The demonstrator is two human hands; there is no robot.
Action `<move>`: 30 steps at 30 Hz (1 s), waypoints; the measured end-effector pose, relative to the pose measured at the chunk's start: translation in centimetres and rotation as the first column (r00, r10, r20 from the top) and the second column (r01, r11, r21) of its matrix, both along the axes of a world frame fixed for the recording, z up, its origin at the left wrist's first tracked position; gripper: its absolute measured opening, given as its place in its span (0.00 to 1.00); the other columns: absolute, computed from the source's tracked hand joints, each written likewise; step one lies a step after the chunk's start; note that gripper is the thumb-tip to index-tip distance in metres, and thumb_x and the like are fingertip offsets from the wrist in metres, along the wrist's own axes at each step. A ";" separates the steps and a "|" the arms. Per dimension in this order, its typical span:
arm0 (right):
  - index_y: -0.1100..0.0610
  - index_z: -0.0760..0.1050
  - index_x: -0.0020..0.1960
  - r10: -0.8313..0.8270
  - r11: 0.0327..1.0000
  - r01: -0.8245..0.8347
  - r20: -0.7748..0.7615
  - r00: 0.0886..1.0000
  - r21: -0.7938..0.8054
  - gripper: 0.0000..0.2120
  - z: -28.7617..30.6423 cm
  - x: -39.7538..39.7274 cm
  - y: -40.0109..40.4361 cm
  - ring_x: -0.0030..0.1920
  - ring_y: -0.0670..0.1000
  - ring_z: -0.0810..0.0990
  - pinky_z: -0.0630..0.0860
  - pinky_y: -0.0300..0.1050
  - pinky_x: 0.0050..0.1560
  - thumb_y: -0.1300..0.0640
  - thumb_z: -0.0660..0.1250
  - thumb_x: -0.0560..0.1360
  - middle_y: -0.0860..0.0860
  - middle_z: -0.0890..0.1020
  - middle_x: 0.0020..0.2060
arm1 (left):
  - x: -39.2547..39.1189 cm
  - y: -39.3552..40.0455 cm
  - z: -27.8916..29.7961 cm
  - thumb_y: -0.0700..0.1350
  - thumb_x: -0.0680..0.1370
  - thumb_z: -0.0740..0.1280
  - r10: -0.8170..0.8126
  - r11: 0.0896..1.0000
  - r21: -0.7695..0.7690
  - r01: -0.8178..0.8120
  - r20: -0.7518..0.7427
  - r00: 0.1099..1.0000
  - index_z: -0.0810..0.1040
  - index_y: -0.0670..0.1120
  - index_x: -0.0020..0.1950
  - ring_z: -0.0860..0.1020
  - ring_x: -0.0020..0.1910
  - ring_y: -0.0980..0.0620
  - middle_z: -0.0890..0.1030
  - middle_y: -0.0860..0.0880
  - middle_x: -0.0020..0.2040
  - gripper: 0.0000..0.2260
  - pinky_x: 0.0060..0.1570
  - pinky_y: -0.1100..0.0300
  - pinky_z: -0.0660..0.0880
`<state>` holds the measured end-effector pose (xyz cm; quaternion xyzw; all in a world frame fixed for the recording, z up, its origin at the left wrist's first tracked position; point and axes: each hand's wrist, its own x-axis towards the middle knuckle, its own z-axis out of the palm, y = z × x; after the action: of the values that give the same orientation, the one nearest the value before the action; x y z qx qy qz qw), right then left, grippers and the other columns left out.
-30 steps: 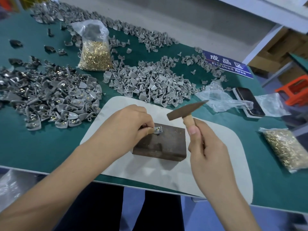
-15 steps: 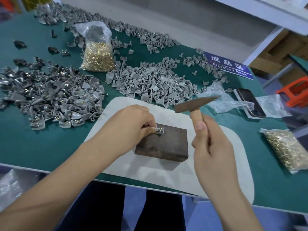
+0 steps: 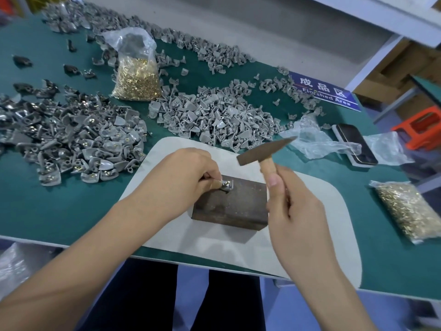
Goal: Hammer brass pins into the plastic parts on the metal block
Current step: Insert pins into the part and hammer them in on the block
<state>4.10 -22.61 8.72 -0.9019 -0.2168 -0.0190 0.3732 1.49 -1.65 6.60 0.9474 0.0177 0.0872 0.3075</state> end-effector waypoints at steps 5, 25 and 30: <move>0.42 0.76 0.55 0.030 0.996 -0.031 -0.012 0.999 -0.087 0.16 -0.4 0.2 -0.7 0.32 0.50 0.71 0.68 0.46 0.33 0.38 0.51 0.84 0.44 0.74 0.31 | -0.1 0.0 -0.1 0.50 0.77 0.73 -0.002 1.000 0.004 0.002 0.003 1.000 0.87 0.51 0.49 0.75 0.47 0.53 0.80 0.53 0.43 0.04 0.49 0.58 0.71; 0.38 0.74 0.61 0.051 0.991 -0.050 0.004 0.999 -0.127 0.16 -0.2 0.0 -0.5 0.34 0.50 0.74 0.74 0.48 0.39 0.37 0.50 0.83 0.45 0.77 0.31 | 0.1 0.1 -0.2 0.48 0.77 0.74 0.006 1.000 -0.021 -0.006 0.013 1.000 0.87 0.51 0.48 0.75 0.47 0.53 0.79 0.54 0.42 0.04 0.49 0.58 0.72; 0.41 0.76 0.60 -0.022 1.000 0.022 0.051 0.998 0.012 0.14 -0.1 0.0 -0.6 0.33 0.51 0.73 0.71 0.47 0.35 0.41 0.53 0.85 0.47 0.75 0.32 | 0.1 -0.1 -0.4 0.48 0.76 0.74 0.018 1.000 -0.022 -0.018 0.021 1.000 0.87 0.52 0.47 0.76 0.46 0.53 0.79 0.55 0.42 0.02 0.50 0.57 0.73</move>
<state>4.11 -23.26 8.65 -0.9013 -0.2162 -0.0475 0.3723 1.57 -1.72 6.19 0.9428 0.0239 0.0996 0.3171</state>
